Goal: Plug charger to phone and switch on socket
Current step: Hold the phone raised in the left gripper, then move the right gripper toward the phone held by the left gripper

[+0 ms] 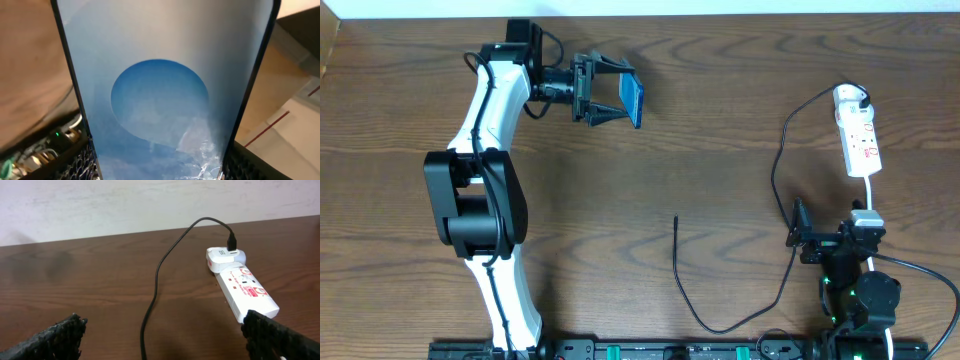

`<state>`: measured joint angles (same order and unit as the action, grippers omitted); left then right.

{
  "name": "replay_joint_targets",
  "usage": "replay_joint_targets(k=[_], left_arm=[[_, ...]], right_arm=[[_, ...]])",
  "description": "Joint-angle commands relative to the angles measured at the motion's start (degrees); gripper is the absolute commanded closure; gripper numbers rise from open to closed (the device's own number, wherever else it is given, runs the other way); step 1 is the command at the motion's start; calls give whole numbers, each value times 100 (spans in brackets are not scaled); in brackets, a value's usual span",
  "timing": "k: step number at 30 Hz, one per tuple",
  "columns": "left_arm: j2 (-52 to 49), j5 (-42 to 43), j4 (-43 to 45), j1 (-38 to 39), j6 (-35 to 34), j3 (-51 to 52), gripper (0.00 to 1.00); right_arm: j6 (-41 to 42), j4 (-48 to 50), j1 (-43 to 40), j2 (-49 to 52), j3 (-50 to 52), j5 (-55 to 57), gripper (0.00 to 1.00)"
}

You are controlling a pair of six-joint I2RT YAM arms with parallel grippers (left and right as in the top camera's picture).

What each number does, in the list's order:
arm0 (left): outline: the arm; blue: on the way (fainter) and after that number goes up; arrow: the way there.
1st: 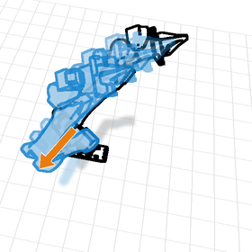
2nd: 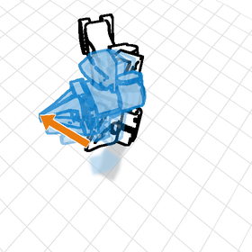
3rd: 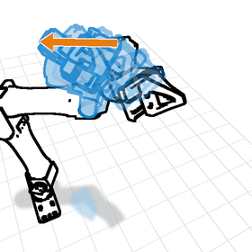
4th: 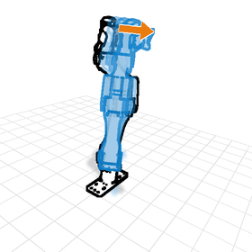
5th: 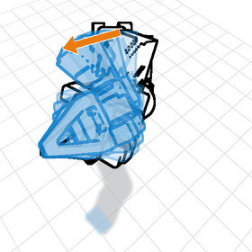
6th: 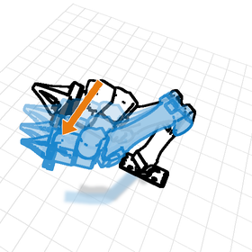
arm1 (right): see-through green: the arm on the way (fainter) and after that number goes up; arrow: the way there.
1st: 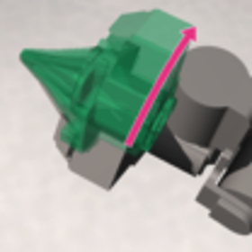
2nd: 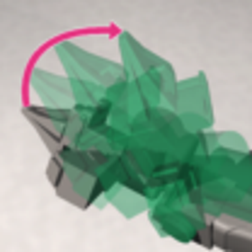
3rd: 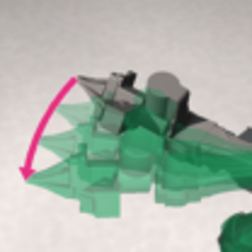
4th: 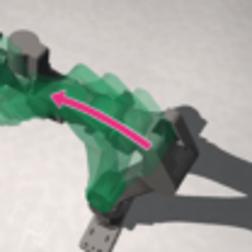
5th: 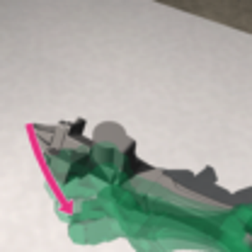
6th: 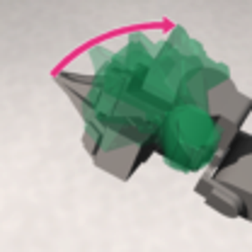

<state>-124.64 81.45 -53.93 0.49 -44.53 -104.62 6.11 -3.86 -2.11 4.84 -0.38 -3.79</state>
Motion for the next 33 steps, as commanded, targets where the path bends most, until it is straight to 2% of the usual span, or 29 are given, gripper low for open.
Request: replay_joint_targets(k=[1, 11, 14, 18, 22, 29, 33], left_arm=[[273, 142, 328, -13, 192, -79, 93], [273, 140, 1427, -13, 114, -79, 93], [273, -33, 1757, -13, -243, -79, 93], [273, -1021, 2157, -13, -1099, -79, 93], [273, -1038, 2533, -13, -1377, -79, 93], [273, -1069, 2791, 50, -1473, -79, 93], [273, -1209, 2973, 190, -1526, -79, 93]], right_arm=[[7, -24, 33, -4, 7, 46, 1], [11, 31, 33, -4, 7, 33, 1], [11, 96, 33, -4, 7, -111, 1], [234, 157, 33, -4, 7, -192, 1], [673, 546, 33, -4, -33, -612, 1], [496, -398, 26, 140, -1178, -651, 1], [433, -1082, 28, 857, -2282, -601, 1]])
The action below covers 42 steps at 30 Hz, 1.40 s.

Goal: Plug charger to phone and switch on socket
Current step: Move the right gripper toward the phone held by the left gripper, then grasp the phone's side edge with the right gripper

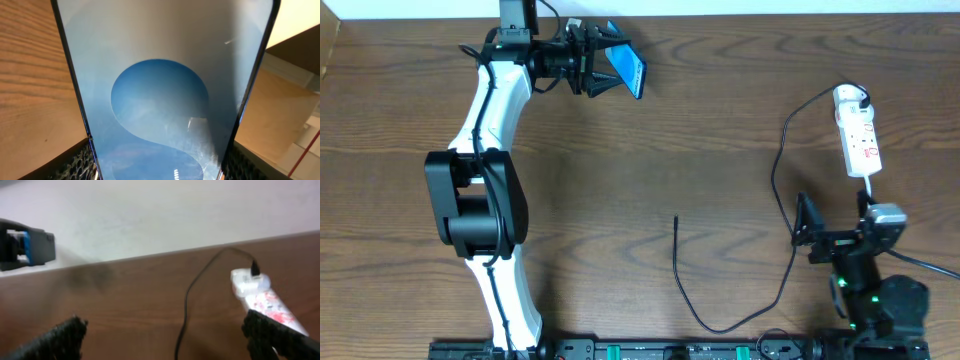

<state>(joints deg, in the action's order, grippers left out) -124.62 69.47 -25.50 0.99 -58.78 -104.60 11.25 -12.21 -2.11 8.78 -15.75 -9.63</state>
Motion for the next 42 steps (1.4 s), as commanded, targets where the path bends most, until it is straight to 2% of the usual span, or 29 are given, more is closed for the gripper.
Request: replay_joint_targets(k=[1, 8, 12, 22, 26, 31, 41, 42], left_arm=[[271, -15, 192, 179, -142, -81, 93], [271, -299, 511, 420, -463, -81, 93], [271, -380, 538, 501, -706, -81, 93], [271, -422, 551, 634, -1056, -81, 93], [271, -468, 551, 780, -1102, -81, 93], [271, -710, 551, 999, -1340, -81, 92], [271, -1174, 551, 1534, -1816, -81, 93], [271, -1172, 553, 1646, -1963, -81, 93]], right_arm=[[-81, -407, 28, 686, -1019, -20, 1], [-243, -1875, 28, 2577, -3209, -595, 1], [-511, -2621, 28, 3952, -4583, -2004, 1], [-267, -1532, 52, 5246, -4739, -3147, 1], [-52, -1416, 262, 5731, -4739, -3101, 1], [-50, -1388, 763, 6251, -4739, -2505, 1], [227, -1156, 1246, 6596, -4739, -1482, 1], [487, -1161, 1272, 6627, -4739, -1263, 1]])
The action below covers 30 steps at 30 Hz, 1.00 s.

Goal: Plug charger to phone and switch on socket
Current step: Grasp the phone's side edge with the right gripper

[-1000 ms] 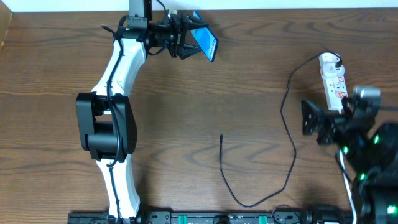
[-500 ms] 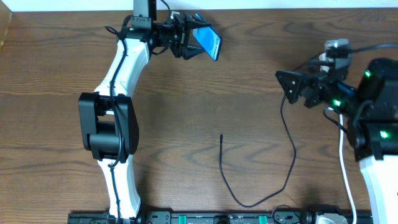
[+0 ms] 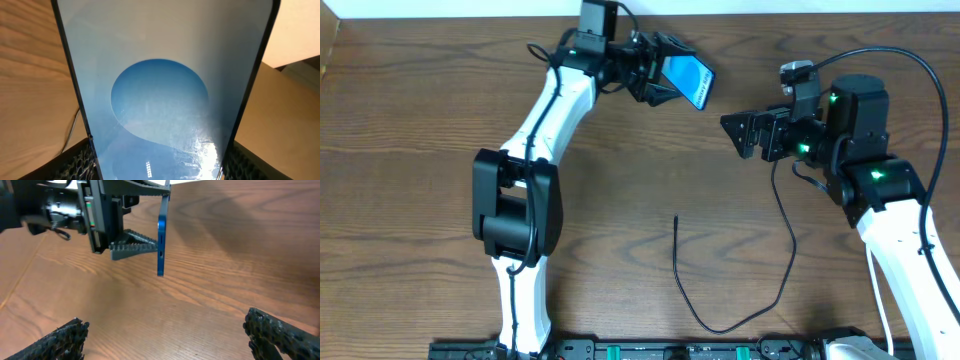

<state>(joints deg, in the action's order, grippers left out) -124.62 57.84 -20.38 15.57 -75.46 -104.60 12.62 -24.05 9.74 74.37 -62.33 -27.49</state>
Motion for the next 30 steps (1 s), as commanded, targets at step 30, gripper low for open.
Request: replay_joint_targets(k=[30], left_arm=[[271, 321, 702, 1134, -1298, -81, 93]], right_arm=[[555, -28, 87, 461, -72, 1408, 10]])
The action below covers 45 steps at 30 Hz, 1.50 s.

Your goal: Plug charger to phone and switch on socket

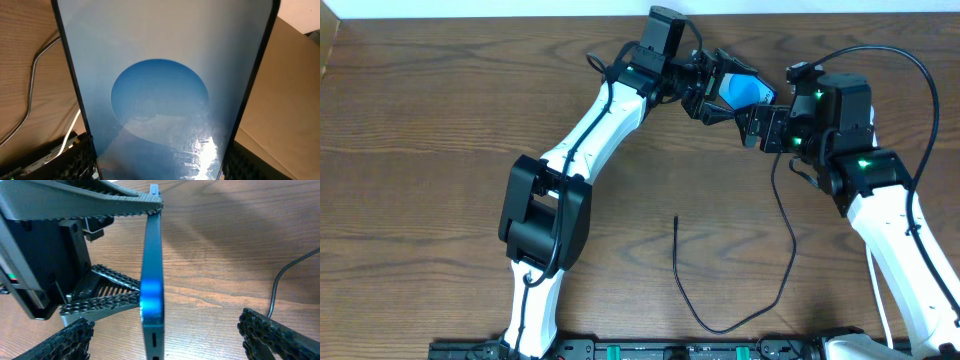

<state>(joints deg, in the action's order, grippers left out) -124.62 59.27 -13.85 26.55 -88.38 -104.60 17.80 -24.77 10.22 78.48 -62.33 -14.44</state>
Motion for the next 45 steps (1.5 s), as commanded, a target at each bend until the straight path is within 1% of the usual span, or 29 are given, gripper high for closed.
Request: replay_joint_targets(k=[1, 4, 6, 7, 9, 10, 16, 19, 23, 27, 32, 43, 45], left_arm=[[271, 177, 48, 48, -7, -81, 93], [271, 177, 50, 92, -7, -81, 93], [271, 177, 48, 120, -7, -81, 93], [271, 177, 50, 131, -7, -81, 93], [271, 177, 48, 160, -7, -81, 93], [271, 177, 50, 184, -7, -81, 93], [271, 177, 48, 243, -7, -81, 92], [271, 177, 50, 280, -7, -81, 93], [271, 177, 50, 313, -7, -81, 93], [271, 177, 50, 343, -7, -81, 93], [271, 175, 50, 343, -7, -81, 93], [271, 173, 50, 343, -7, -81, 93], [271, 173, 50, 343, -7, -81, 93]], right_arm=[[37, 61, 39, 50, -72, 103, 11], [37, 140, 39, 50, -72, 103, 14], [37, 144, 39, 52, -72, 103, 25], [35, 144, 39, 55, -72, 103, 33], [35, 144, 39, 57, -72, 105, 43], [35, 144, 39, 57, -72, 105, 46], [33, 142, 39, 61, -72, 179, 50], [-13, 142, 39, 74, -70, 251, 51], [-13, 142, 39, 114, -70, 251, 55], [-13, 142, 39, 131, -70, 254, 57], [-13, 142, 39, 136, -70, 251, 67], [-11, 116, 39, 136, -70, 249, 98], [-9, 116, 39, 136, -70, 249, 99]])
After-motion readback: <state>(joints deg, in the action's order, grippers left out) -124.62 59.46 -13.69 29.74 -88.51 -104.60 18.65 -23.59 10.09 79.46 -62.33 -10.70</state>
